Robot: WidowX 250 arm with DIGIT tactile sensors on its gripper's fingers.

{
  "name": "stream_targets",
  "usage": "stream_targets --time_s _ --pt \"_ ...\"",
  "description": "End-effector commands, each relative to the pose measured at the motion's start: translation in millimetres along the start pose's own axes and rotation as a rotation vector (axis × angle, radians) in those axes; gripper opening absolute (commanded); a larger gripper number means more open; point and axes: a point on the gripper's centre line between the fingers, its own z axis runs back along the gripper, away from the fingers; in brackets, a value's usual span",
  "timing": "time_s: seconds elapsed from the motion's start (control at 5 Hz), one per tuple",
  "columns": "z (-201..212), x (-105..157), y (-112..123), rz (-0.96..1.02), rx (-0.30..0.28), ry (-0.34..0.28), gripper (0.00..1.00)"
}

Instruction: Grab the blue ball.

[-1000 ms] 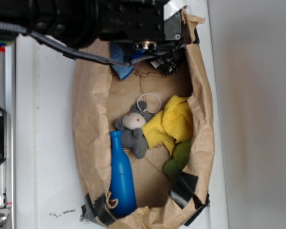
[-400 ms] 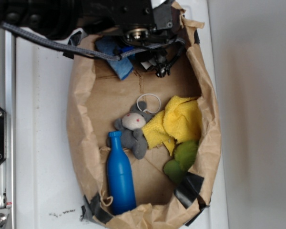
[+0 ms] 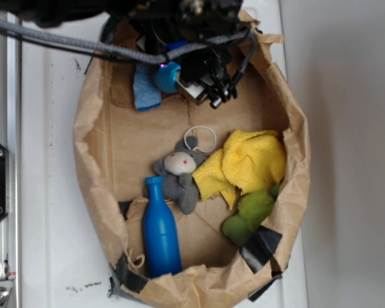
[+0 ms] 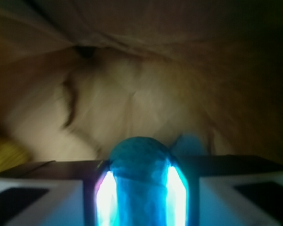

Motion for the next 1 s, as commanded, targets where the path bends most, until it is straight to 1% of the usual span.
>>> stream_targets --time_s 0.0,0.2,0.4,0.6,0.8 --pt "84.1 -24.6 -11.1 -0.298 -0.071 -0.051 0.00" --pt "101.0 -19.8 -9.4 -0.417 -0.021 0.061 0.00" --pt "102.1 -18.2 -13.0 -0.509 -0.026 0.075 0.00" --pt "103.9 -21.3 -15.5 -0.483 -0.051 0.053 0.00" --pt "98.1 -25.5 -18.7 -0.460 -0.031 -0.023 0.00"
